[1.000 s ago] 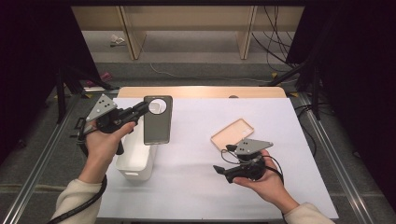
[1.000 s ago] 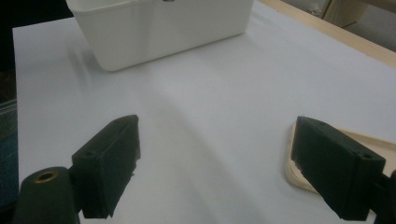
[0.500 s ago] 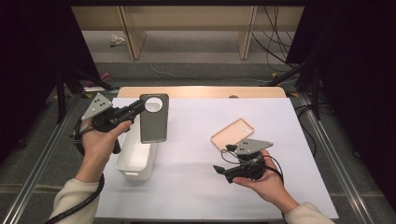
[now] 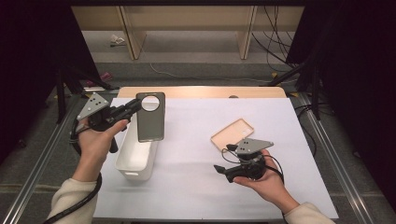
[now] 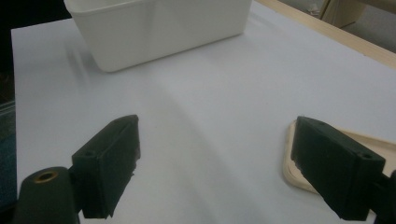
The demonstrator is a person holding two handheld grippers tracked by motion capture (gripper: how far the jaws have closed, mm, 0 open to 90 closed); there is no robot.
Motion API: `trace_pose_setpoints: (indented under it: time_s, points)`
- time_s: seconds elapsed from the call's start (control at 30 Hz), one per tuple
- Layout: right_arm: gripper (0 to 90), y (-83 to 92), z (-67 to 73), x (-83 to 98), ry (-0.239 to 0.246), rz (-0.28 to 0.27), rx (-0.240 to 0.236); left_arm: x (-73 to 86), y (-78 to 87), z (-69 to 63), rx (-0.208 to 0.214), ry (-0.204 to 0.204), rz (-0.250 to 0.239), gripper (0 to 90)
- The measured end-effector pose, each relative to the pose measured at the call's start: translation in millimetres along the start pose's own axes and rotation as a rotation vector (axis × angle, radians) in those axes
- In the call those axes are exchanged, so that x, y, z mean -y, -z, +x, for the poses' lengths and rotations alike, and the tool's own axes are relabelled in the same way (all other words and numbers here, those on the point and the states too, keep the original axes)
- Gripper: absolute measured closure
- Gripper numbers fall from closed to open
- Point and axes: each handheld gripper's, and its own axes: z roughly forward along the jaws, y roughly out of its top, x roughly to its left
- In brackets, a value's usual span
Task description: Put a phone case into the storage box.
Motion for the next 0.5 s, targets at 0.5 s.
trace_pose_setpoints:
  time_s: [0.5]
  points:
    - [16.6,0.0,-0.9,0.5,-0.007,0.007,0.0,-3.2,9.0,13.3,-0.03,-0.001,-0.01,81.9]
